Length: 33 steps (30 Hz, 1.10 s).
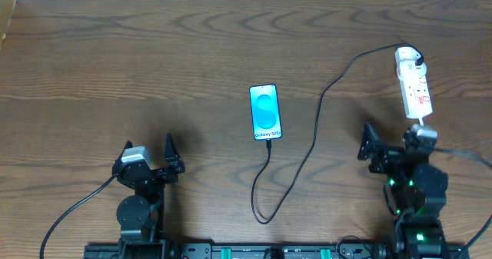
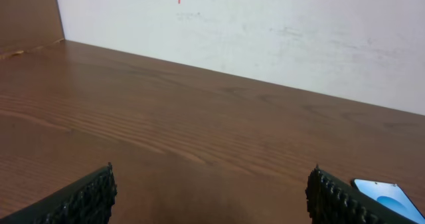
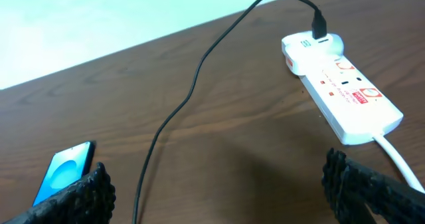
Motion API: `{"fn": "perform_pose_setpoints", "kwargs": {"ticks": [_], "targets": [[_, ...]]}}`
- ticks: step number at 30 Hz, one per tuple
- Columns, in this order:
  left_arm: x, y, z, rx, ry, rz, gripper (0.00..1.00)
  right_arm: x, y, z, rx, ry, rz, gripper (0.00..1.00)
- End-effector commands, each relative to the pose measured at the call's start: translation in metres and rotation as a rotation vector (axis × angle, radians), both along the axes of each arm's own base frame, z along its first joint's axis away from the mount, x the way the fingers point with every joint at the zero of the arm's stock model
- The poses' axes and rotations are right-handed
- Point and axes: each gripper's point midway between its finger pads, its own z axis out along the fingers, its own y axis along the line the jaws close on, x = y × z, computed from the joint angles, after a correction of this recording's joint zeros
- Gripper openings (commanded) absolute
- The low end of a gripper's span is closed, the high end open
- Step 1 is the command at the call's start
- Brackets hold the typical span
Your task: Plug charger to phone and switch on socket
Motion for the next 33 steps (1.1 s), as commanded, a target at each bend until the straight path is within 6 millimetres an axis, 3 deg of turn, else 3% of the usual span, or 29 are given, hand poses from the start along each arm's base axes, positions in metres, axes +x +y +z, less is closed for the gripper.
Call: {"fn": "perform_pose_setpoints", "kwargs": {"ticks": [1, 5, 16, 23, 33], "targets": [[-0.001, 0.003, -0.017, 0.014, 0.055, 0.013, 0.91, -0.007, 0.001, -0.007, -0.003, -0.034, -0.008, 0.99], [-0.001, 0.003, -0.017, 0.014, 0.055, 0.013, 0.9, -0.016, 0.003, -0.02, -0.009, -0.049, -0.007, 0.99], [-0.001, 0.003, -0.017, 0.014, 0.055, 0.013, 0.91, -0.022, 0.009, 0.017, -0.135, -0.219, 0.033, 0.99], [-0.001, 0.003, -0.017, 0.014, 0.055, 0.013, 0.91, -0.025, 0.033, 0.019, -0.319, -0.255, 0.207, 0.99], [-0.001, 0.003, -0.017, 0.014, 0.055, 0.013, 0.91, -0.025, 0.034, 0.019, -0.332, -0.257, 0.215, 0.99]]}}
